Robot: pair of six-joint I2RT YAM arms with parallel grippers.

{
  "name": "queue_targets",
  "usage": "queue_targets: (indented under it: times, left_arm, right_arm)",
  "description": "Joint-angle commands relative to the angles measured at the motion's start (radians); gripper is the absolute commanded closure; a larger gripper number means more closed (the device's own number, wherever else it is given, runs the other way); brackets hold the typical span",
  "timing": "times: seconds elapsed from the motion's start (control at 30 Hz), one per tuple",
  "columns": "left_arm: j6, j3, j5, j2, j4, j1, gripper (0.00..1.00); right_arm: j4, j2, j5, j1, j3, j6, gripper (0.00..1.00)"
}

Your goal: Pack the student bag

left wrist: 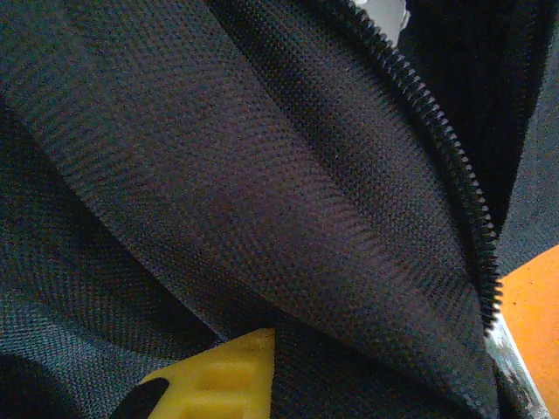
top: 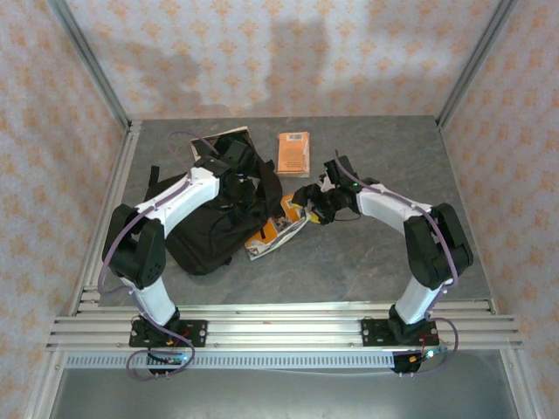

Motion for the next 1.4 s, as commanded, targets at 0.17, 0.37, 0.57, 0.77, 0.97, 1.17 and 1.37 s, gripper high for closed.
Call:
queue_targets:
  times: [0.17,0.37,0.57,0.77,0.97,1.17,1.37]
  left_arm:
    - [0.017,-0.027,0.044,0.028,-0.060,-0.017,1.00]
    - [0.023,-0.018,0.035,0.024,-0.075,-0.014,1.00]
    - [0.027,0.010,0.050,-0.004,-0.084,-0.002,1.00]
    - [0.046,0.095,0.119,-0.023,-0.097,-0.005,1.00]
    - [0.119,0.207,0.205,-0.005,-0.147,-0.055,1.00]
    - [0.139,0.285,0.180,-0.002,-0.205,-0.126,1.00]
    - [0.107,0.247,0.184,-0.024,-0.179,-0.127,1.00]
  right_arm:
    - [0.233,0.129,-0.029,0.042,0.016,0.133,0.35]
    - [0.079,0.127,0.048,0.041,0.043,0.039,0.85]
    - [-0.133,-0.004,0.157,0.000,0.014,-0.077,1.00]
    - [-0.386,-0.189,0.372,-0.006,-0.002,-0.151,1.00]
    - [-0.503,-0.412,0.493,-0.006,-0.020,-0.202,1.00]
    - [-0.710,-0.466,0.625,0.051,0.141,-0.377,1.00]
    - [-0.807,-0.456,0.767,0.191,0.184,-0.476,1.00]
